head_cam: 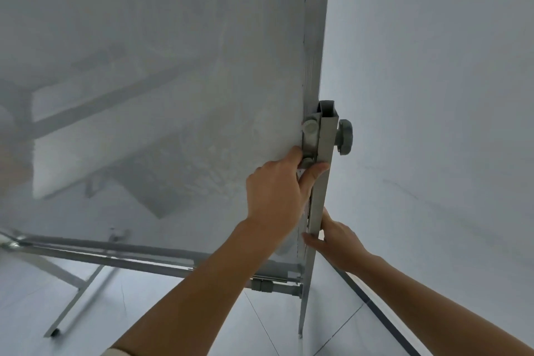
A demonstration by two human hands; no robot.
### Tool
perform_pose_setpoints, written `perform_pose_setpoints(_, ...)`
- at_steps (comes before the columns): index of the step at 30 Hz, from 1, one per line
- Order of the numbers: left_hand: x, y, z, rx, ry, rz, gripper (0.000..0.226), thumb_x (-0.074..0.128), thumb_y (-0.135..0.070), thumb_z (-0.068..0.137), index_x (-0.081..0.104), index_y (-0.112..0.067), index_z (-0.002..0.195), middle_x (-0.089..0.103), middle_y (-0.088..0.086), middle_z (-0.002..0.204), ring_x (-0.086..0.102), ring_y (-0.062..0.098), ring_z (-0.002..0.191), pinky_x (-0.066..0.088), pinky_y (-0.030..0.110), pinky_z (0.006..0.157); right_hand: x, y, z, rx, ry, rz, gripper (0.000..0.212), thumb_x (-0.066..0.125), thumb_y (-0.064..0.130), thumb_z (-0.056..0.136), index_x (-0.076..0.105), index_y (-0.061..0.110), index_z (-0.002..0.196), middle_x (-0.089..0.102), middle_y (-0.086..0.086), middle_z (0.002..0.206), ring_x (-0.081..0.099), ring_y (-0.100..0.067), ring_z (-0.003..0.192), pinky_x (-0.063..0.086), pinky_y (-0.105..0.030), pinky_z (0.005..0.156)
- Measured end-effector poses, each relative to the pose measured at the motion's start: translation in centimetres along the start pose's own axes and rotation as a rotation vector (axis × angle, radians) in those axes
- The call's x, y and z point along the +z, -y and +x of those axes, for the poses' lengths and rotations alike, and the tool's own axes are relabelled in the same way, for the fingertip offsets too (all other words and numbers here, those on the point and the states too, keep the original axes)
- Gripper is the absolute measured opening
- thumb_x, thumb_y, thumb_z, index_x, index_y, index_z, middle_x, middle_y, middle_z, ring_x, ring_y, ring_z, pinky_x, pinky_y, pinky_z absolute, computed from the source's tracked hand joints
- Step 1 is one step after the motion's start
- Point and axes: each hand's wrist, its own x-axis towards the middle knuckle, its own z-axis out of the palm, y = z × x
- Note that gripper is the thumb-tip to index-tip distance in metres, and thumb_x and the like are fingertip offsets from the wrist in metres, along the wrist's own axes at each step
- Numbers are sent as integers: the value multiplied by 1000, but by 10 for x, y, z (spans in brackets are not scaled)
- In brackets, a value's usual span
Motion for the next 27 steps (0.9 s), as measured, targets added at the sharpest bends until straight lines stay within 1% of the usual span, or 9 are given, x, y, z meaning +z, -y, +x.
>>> perform_pose_setpoints(3,0,-32,-30,-12,-32,-39,44,46,-57,82,61,-17,85,47,-12,57,45,11,45,38,19,55,-5,-18,-40,-33,4,-9,45,52,44,92,36,21,128,65,2,119,61,-24,91,42,-28,72)
perform_pose_setpoints(6,-1,-65,-62,-42,-29,-42,48,41,-59,82,61,-16,89,48,-11,58,45,11,47,42,22,58,-8,-34,-78,-54,6,-31,45,50,48,92,36,23,126,65,3,121,64,-27,99,49,-34,78)
perform_pose_setpoints(10,-7,-104,-95,-100,-5,-37,43,46,-55,85,60,-17,98,50,-11,63,49,12,52,49,28,65,-10,-49,-123,-69,-2,-18,48,47,51,92,35,23,129,65,3,123,64,-27,102,51,-37,81)
perform_pose_setpoints(15,-17,-137,-125,-110,53,-16,42,44,-56,88,56,-19,103,57,-6,65,59,17,58,57,36,69,-13,-63,-165,-58,-3,-94,48,45,56,90,40,22,124,68,2,116,66,-25,97,53,-35,76)
perform_pose_setpoints(18,-23,-145,-143,-97,103,-19,38,43,-53,91,54,-18,104,60,-3,65,63,21,58,58,41,69,-14,-65,-191,-13,23,-281,51,42,59,91,49,17,119,70,-4,107,67,-28,89,45,-32,66)
perform_pose_setpoints(21,-36,-134,-164,-109,176,-6,31,46,-47,93,54,-19,104,63,-1,64,63,20,58,58,40,69,-4,-67,-219,16,86,-457,42,42,56,93,57,17,84,64,1,74,63,-21,67,44,-27,60)
perform_pose_setpoints(23,-51,-113,-181,-164,220,-5,28,48,-44,93,55,-20,105,64,-3,66,63,17,61,57,36,71,11,-64,-236,0,127,-418,36,46,49,94,49,21,71,49,11,59,53,-6,54,36,-17,52)
perform_pose_setpoints(25,-70,-87,-206,-257,256,-12,25,50,-42,93,57,-20,102,62,-6,66,60,14,61,54,31,70,33,-52,-250,-41,170,-301,30,49,44,94,52,23,72,55,10,62,52,-5,53,38,-14,52)
perform_pose_setpoints(27,-93,-56,-240,-352,295,-32,21,52,-39,92,58,-20,98,62,-7,65,56,10,58,48,25,62,58,-28,-259,-58,197,-188,24,54,41,91,55,28,70,60,10,63,55,-6,56,42,-15,56)
